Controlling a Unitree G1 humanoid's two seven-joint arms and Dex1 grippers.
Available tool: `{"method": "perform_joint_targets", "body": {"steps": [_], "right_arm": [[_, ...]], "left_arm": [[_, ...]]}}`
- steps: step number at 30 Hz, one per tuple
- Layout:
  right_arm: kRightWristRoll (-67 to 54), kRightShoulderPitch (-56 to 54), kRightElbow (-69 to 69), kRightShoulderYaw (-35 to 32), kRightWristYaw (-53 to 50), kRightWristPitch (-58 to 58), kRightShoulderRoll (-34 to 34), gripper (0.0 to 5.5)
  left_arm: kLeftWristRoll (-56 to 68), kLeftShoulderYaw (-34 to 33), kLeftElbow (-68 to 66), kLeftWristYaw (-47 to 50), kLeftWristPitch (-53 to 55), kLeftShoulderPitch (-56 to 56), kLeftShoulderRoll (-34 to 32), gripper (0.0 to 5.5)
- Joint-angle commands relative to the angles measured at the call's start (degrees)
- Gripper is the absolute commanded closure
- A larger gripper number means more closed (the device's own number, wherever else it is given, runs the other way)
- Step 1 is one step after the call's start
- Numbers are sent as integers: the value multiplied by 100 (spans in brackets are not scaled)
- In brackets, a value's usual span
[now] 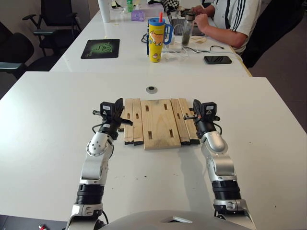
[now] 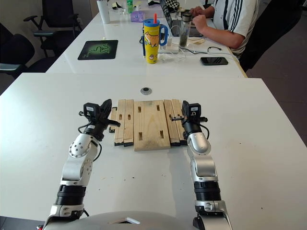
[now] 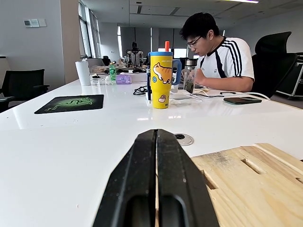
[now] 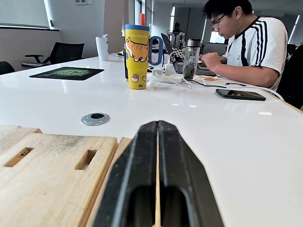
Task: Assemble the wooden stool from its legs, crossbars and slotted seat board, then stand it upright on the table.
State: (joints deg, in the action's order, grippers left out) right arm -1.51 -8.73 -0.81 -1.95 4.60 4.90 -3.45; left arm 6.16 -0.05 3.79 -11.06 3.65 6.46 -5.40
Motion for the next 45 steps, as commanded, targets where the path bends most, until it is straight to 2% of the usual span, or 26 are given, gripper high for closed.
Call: {"method": "perform_joint_targets", "body": {"steps": [1,30,45], "right_arm": [[0,-121,-28,-22,-73,-45,15,547],[-24,-221,-193,10,110,-97,-167,547],[-12,-244,-273,12,70,-112,-139,547]], "left_arm": [[18,-13,-20,-70,91,117,-81,550],[22,-45,-74,-1,158,45,-105,550],[146,-233,-183,-19,1037,102,-255,550]]}}
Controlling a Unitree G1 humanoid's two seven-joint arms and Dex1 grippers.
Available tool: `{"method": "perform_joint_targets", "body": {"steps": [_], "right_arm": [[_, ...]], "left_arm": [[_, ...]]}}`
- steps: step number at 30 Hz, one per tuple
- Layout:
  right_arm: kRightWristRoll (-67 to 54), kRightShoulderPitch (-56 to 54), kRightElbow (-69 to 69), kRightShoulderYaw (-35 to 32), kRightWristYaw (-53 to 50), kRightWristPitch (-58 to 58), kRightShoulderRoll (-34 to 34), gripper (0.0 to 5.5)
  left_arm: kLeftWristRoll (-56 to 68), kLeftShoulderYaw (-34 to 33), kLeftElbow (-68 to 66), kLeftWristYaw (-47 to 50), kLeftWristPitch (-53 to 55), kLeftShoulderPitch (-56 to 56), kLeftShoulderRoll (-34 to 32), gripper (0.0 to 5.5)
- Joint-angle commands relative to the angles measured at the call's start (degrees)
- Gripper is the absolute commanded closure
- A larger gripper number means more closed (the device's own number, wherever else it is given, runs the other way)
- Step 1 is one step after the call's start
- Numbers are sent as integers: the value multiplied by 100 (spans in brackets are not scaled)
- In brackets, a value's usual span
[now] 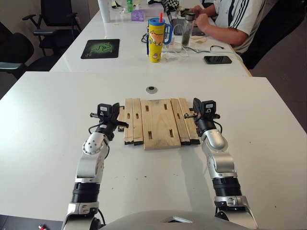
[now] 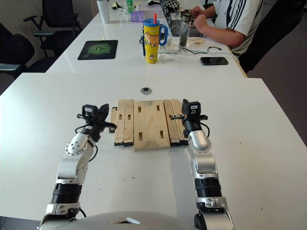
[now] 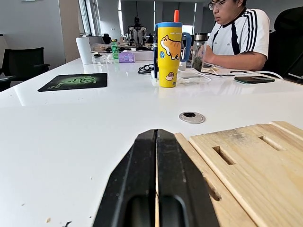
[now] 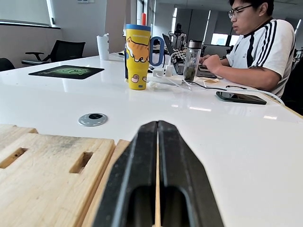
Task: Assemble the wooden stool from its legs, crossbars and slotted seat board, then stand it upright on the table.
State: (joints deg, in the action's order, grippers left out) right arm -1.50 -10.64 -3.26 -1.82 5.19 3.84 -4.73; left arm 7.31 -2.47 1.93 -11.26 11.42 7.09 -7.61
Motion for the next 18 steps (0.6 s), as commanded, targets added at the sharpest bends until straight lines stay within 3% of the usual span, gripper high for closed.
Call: {"method": "perform_joint_targets", "body": {"steps": [1,18], "right_arm": [[-13,-50,-18,2,10,3,-10,547],[-6,39,89,-7,28,100,-90,547]], "left_arm": [[23,18,16,-11,333,21,-49,550],[-76,100,175,-232,1582,-375,-491,550]]}}
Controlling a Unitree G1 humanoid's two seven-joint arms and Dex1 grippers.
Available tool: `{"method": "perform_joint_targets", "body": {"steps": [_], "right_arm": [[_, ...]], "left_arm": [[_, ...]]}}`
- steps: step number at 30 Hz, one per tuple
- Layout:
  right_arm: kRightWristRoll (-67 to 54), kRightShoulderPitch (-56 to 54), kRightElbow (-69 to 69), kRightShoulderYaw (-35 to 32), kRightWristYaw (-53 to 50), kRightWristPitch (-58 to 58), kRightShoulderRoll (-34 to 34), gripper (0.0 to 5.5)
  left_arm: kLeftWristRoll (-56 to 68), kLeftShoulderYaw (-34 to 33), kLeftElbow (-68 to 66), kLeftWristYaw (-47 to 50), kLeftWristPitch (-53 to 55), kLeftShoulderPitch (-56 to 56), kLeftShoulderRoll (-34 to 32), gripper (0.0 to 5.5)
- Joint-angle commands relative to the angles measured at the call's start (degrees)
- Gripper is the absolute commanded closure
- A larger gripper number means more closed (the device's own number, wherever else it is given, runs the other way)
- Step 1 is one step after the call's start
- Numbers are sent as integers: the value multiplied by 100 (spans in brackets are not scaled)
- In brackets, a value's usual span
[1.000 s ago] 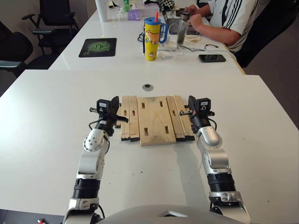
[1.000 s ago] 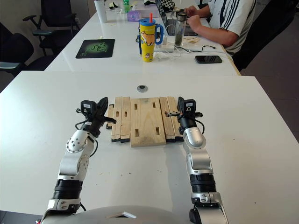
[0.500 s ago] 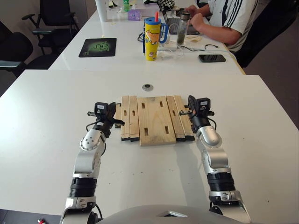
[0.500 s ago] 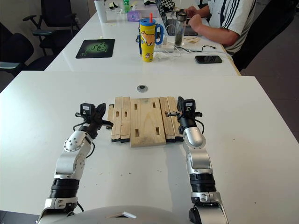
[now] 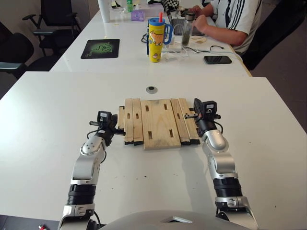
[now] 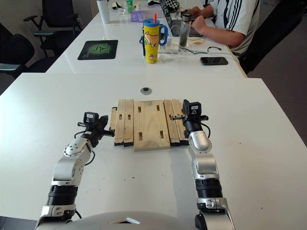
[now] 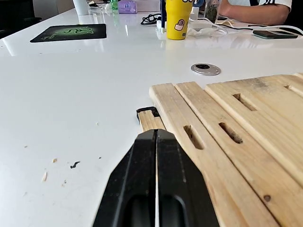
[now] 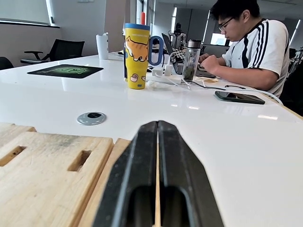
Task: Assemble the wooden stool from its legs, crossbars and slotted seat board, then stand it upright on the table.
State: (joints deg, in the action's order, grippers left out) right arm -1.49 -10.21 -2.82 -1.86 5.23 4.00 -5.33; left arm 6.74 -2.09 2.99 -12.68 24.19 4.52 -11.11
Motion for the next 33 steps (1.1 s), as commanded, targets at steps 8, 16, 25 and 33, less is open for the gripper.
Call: {"method": "perform_joint_targets", "body": {"steps": [8,16,25,33], "right_arm": [[-9,2,37,8,23,80,-53,547],[-2,-5,31,6,25,104,-73,547],[4,-8,44,15,30,139,-78,547],[0,-58,-5,6,41,128,-91,550]], "left_arm": [[103,73,219,-281,686,-156,-209,550],[231,229,442,-502,1145,-245,-272,550],[82,241,335,-419,1221,-242,-406,550],[64,-45,158,-328,1079,-59,-589,530]]}}
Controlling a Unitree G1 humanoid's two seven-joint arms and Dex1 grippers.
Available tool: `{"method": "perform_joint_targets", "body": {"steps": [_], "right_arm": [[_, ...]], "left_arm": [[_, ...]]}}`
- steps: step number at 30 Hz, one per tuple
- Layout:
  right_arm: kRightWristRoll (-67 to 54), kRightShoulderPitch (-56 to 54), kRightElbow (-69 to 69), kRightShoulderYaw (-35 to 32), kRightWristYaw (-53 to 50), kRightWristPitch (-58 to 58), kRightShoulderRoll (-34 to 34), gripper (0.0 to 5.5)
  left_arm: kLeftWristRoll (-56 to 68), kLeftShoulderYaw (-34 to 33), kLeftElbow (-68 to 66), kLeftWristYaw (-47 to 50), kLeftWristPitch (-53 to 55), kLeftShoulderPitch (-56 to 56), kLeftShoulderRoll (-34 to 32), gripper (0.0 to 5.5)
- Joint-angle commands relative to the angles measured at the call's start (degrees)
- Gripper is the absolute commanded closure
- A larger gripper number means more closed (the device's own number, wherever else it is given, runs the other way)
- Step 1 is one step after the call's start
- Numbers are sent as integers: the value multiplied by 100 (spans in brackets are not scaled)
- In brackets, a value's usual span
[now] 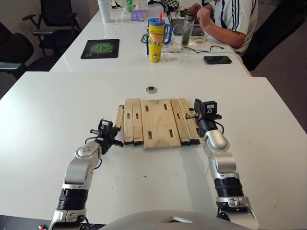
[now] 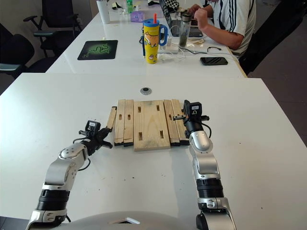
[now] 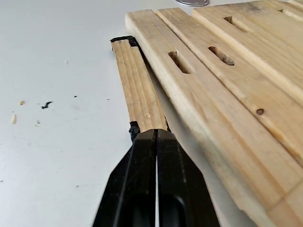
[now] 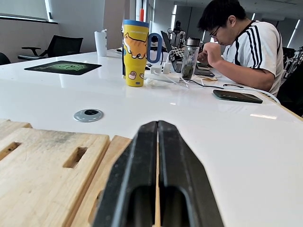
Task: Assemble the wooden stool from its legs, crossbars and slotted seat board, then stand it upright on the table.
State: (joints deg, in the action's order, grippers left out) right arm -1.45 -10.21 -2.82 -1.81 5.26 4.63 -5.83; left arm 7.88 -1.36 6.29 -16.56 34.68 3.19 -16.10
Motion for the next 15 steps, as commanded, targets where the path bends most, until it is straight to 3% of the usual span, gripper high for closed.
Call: {"method": "perform_joint_targets", "body": {"steps": [1,15], "right_arm": [[-5,-71,-17,-2,41,62,-45,550],[33,-131,-148,7,60,1,-61,550]], "left_arm": [[-34,-144,-168,68,-10,107,-80,523],[214,-457,-685,-11,-238,392,-18,327]]}}
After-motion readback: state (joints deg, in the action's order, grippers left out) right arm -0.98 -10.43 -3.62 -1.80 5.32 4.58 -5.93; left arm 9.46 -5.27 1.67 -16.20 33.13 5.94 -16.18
